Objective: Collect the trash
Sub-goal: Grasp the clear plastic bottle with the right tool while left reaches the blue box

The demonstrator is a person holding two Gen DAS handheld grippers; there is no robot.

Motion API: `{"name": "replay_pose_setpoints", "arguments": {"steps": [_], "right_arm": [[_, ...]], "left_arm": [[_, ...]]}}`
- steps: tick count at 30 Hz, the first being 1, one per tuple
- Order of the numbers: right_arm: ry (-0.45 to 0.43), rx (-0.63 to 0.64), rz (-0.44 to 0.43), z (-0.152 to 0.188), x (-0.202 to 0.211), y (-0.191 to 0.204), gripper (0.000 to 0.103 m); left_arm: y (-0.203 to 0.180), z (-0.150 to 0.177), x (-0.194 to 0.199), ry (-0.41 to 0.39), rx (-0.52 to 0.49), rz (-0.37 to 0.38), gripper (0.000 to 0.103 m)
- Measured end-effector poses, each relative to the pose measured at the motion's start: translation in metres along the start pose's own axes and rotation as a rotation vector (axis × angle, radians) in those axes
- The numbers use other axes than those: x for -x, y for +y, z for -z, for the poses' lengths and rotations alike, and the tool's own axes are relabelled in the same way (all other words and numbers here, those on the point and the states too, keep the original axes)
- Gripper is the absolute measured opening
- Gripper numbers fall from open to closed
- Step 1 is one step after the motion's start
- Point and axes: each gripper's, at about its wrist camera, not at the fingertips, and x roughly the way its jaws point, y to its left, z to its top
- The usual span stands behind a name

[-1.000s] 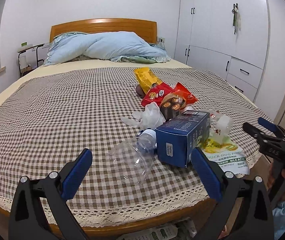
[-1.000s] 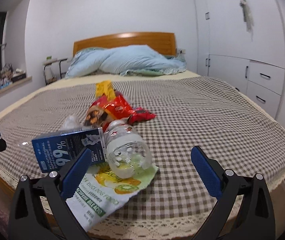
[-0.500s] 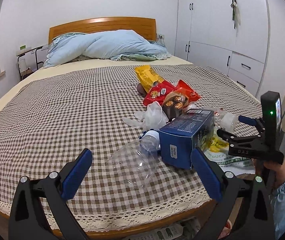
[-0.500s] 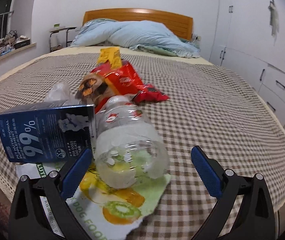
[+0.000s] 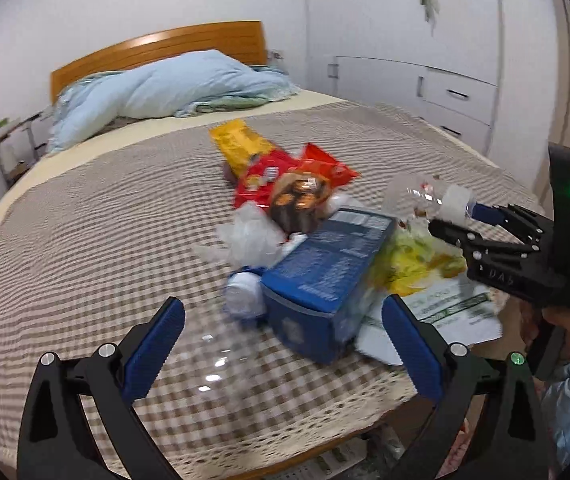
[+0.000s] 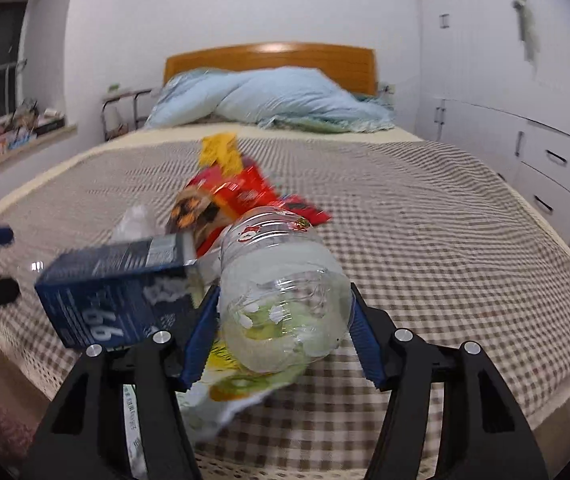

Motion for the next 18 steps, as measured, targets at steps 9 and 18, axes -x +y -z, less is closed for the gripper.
{"name": "replay_pose_setpoints", "arguments": {"steps": [9,18], "right_arm": [[-0.069,-0.085,0.022,0.002,0.025,-0.02,0.06],[-0.061,-0.106,0.045,0.006,0.027,-0.031,0.06]], "left_arm": [[-0.009,-0.002,-0.033,0.038,-0.094,0.081,0.096],[-0.001,-0.007,-0.068,0.109,-0.056,0.189,0.084]]}}
